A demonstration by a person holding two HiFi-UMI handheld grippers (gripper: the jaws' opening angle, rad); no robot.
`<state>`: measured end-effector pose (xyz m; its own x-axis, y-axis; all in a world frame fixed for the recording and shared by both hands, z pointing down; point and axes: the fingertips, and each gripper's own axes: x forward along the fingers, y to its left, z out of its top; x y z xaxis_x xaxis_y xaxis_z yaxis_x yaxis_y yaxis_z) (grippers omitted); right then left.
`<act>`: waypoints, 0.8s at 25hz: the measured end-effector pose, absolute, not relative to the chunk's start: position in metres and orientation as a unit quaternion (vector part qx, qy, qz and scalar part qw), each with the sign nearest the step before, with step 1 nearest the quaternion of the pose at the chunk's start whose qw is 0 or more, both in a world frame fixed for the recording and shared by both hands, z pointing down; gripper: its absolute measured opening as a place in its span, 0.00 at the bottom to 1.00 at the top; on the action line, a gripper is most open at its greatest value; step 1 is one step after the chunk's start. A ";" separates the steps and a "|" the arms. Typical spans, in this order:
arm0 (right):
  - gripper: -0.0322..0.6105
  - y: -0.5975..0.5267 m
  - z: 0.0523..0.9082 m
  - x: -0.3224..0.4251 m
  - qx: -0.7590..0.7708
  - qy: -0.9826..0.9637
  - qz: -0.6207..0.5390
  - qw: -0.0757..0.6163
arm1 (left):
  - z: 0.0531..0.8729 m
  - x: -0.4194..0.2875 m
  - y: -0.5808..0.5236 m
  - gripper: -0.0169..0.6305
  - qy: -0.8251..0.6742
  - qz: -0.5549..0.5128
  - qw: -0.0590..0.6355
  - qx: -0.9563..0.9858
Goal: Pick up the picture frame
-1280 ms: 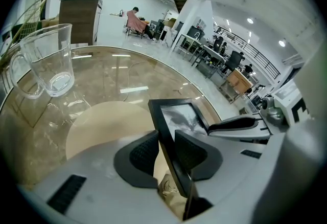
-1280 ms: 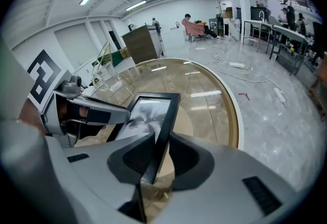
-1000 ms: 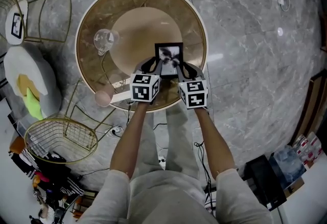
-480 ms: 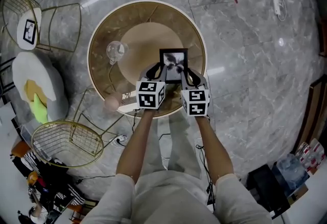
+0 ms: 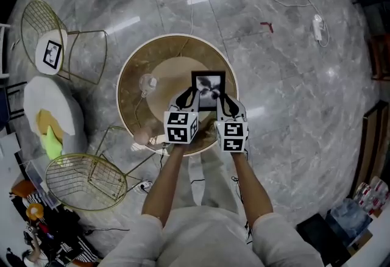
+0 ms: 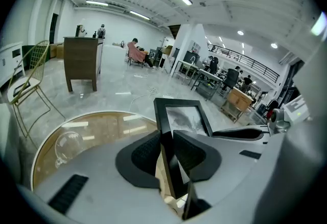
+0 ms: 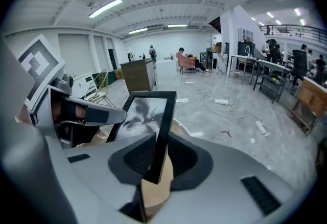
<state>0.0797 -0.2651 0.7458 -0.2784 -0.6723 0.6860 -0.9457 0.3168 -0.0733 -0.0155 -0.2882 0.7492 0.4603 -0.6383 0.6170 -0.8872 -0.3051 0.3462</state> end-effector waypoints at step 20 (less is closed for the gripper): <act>0.16 -0.310 0.558 0.075 0.569 -0.790 0.125 0.190 | 0.554 -0.023 -0.332 0.14 -0.524 0.095 0.229 0.815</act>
